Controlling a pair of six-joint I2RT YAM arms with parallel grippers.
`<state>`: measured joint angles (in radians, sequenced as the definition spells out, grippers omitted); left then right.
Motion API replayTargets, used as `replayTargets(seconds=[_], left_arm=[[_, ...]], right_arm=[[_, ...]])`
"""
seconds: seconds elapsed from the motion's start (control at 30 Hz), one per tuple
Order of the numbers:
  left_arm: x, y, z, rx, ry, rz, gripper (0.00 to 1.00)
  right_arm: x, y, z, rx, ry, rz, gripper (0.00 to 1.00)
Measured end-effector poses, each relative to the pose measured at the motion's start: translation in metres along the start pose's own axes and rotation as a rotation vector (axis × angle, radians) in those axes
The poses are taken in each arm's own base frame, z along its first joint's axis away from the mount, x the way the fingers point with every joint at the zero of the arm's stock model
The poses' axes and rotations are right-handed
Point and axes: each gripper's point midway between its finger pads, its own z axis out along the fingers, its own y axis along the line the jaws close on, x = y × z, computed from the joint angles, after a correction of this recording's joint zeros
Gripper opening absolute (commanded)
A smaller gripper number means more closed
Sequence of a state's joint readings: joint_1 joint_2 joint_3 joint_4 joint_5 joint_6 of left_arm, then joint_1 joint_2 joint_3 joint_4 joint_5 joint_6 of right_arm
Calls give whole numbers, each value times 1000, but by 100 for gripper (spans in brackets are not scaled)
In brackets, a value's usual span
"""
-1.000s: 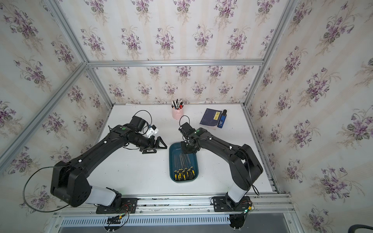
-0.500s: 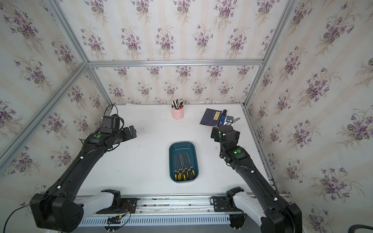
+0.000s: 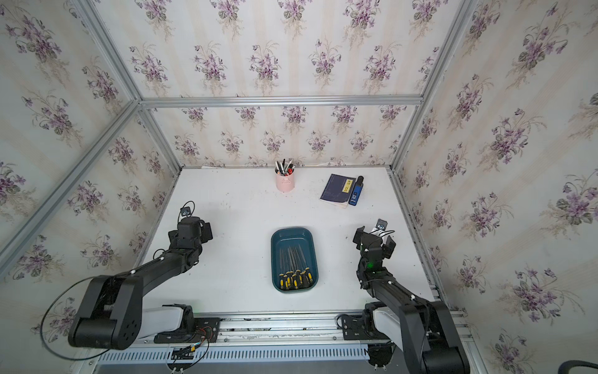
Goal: Put the file tool into the storage box
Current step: Reset both arms
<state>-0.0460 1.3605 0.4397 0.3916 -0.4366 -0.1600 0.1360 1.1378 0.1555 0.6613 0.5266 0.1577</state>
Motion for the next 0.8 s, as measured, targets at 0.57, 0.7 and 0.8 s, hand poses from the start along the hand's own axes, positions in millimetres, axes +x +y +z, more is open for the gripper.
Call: replayTargets(seconds=[0.57, 0.7, 0.8], left_arm=[[-23, -43, 12, 239, -154, 44, 100], [-24, -46, 11, 249, -158, 50, 100], [-26, -48, 10, 254, -162, 54, 100]], right_arm=[[-31, 45, 33, -213, -176, 8, 100], [-39, 46, 31, -222, -208, 19, 100], [-39, 50, 30, -244, -208, 14, 100]])
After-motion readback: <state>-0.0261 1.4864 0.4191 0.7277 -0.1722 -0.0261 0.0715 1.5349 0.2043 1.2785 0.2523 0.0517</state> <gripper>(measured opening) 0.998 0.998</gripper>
